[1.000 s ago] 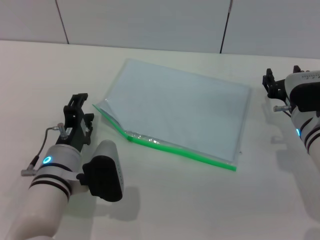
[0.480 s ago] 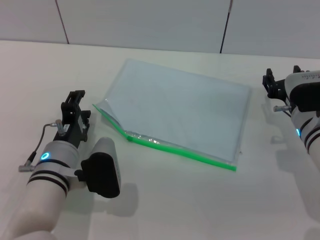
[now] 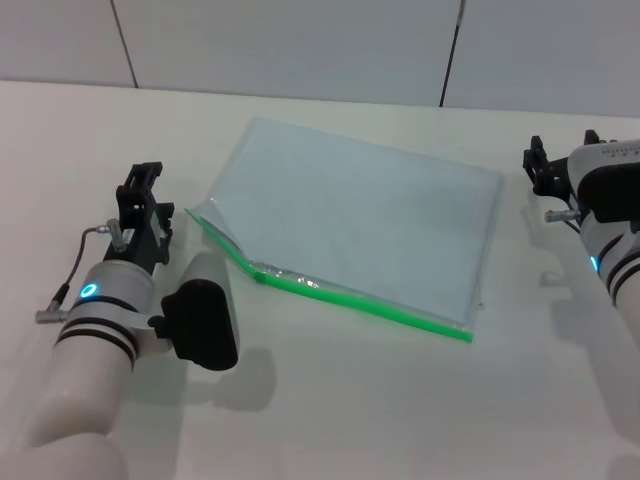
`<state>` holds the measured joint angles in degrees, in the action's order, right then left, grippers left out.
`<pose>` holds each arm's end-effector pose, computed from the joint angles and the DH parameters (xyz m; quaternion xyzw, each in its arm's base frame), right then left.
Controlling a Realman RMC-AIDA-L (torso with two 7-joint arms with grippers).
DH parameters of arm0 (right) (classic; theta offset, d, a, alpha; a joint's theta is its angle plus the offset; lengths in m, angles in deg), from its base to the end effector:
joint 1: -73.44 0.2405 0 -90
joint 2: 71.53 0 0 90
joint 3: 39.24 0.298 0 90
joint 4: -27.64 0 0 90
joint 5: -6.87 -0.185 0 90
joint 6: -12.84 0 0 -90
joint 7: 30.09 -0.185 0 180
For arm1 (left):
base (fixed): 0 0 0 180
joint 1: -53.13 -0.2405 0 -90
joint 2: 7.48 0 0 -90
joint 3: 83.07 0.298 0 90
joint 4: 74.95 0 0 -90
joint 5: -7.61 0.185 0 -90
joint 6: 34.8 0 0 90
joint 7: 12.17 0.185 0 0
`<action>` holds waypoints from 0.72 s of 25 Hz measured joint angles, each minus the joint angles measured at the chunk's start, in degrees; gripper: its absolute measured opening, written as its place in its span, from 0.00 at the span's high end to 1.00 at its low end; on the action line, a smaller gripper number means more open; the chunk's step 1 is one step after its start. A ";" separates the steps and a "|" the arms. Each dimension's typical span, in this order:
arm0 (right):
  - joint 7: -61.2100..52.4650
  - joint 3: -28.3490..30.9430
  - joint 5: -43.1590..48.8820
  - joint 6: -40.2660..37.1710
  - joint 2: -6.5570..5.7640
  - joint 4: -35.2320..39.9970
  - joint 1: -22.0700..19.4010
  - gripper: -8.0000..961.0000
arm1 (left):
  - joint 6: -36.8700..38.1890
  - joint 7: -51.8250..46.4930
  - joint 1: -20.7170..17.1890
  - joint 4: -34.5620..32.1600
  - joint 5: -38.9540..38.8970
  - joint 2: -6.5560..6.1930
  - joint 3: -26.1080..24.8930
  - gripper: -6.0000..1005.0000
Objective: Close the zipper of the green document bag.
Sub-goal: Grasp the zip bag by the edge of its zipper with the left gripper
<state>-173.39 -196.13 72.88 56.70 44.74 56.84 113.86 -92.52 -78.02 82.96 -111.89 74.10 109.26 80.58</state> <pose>0.2942 0.4487 -0.0750 -0.7184 0.2930 0.1332 0.6167 -0.3209 0.3818 -0.0799 -0.7263 0.1966 0.2825 0.5950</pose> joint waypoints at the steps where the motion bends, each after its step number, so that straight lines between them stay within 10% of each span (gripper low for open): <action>1: -0.03 0.00 0.00 0.00 0.00 0.01 0.00 0.30 | 0.01 0.00 0.07 0.17 -0.01 -0.01 0.00 0.39; 18: -0.15 0.00 0.00 0.00 0.00 0.16 0.10 0.30 | 2.96 0.15 0.66 1.16 0.31 0.09 0.07 0.39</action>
<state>-173.55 -196.12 72.88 56.70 44.74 56.99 113.96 -89.56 -77.87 83.63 -110.74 74.40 109.34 80.64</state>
